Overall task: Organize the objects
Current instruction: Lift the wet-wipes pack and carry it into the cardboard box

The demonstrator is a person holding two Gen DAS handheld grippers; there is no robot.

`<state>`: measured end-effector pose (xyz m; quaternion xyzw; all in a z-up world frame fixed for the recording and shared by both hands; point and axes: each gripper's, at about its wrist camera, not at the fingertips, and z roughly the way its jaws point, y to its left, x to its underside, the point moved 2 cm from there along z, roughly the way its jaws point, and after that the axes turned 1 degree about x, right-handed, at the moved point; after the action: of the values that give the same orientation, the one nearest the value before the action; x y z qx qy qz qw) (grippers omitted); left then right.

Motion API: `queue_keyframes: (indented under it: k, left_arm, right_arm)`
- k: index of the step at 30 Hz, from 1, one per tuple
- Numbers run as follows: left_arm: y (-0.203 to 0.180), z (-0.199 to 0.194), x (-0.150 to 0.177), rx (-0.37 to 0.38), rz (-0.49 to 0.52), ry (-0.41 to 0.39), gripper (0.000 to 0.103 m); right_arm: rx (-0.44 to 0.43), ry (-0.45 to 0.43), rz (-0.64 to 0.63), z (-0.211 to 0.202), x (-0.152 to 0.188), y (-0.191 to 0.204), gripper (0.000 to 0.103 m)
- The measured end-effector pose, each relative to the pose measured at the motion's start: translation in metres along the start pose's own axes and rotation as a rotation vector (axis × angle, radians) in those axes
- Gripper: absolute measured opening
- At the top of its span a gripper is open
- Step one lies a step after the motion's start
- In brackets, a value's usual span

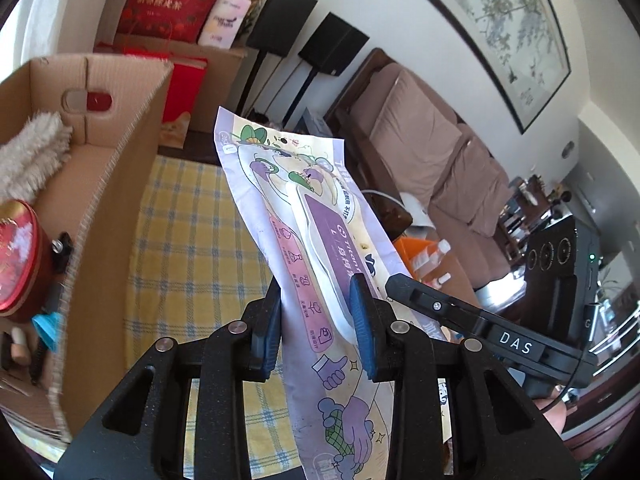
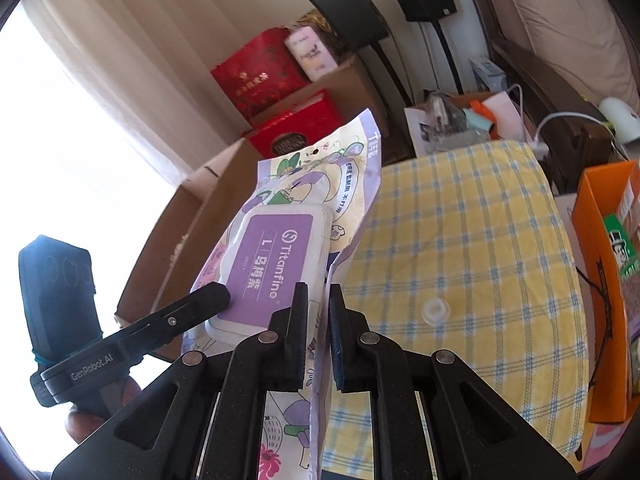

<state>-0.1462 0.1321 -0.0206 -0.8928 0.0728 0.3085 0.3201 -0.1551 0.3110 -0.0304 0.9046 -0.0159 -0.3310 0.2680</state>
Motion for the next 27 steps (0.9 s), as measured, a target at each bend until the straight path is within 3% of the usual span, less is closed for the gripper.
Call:
queue_keyframes:
  k: [13,27]
  left_arm:
    - [0.031,-0.047,-0.028,-0.046,-0.006,-0.061,0.029]
    - [0.093,-0.088,-0.064,-0.143,-0.03,-0.086,0.029]
  right_arm:
    - [-0.047,0.001,-0.05,0.018,-0.02,0.057,0.011]
    - [-0.113,0.049,-0.077,0.081,-0.039,0.124,0.011]
